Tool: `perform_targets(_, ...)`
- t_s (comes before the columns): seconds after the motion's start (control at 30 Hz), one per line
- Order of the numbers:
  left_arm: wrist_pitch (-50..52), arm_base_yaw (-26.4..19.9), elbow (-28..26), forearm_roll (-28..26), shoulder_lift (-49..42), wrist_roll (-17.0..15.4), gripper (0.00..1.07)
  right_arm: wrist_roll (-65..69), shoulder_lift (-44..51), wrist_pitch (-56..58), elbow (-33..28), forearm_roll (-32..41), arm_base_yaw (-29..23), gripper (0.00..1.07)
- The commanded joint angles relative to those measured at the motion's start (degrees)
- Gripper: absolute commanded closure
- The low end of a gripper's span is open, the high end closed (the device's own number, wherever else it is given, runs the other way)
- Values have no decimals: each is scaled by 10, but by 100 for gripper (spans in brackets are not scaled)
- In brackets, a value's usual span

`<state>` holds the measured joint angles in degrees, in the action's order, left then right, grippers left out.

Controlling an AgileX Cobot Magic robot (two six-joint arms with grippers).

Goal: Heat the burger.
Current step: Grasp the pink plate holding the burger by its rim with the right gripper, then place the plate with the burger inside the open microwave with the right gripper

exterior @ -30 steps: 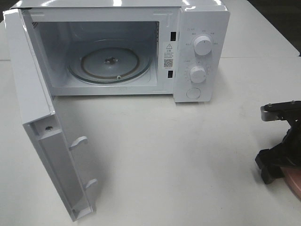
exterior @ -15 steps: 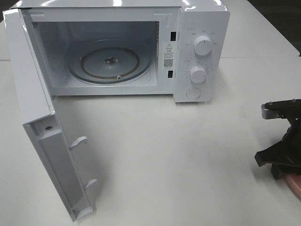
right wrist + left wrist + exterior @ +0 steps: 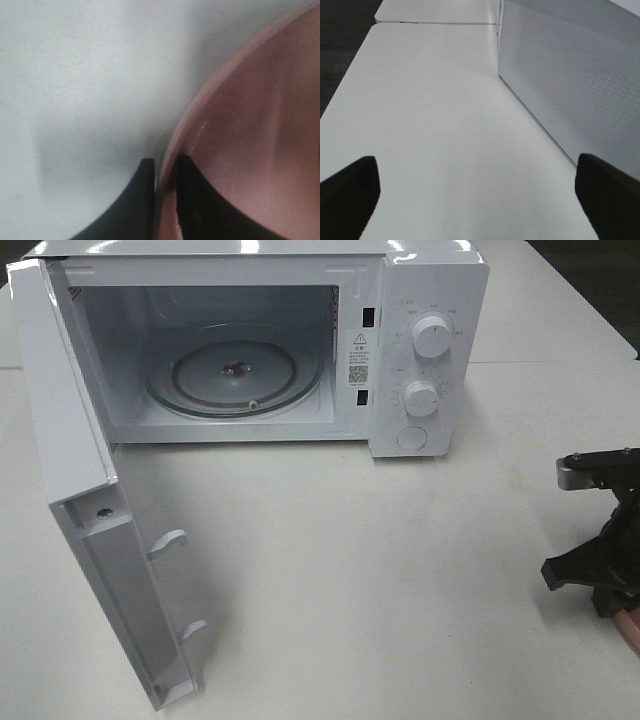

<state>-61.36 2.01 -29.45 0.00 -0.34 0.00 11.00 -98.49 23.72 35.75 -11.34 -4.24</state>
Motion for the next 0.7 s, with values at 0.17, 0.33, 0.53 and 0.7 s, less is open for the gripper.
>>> perform_targets(0.17,1,-2,-1,-3,-9,0,8,36,-9,35,-6,-21,-10,107)
perform_targets(0.33,1,-2,-1,-3,-9,0,8,99,-9,56,-6,-72,-48,107)
perform_targets(0.53,1,-2,-1,-3,-9,0,8,199,5,94,-5,-164,-99,107)
perform_targets(0.7,1,-2,-1,-3,-9,0,8,258,33,140,-5,-222,-131,107)
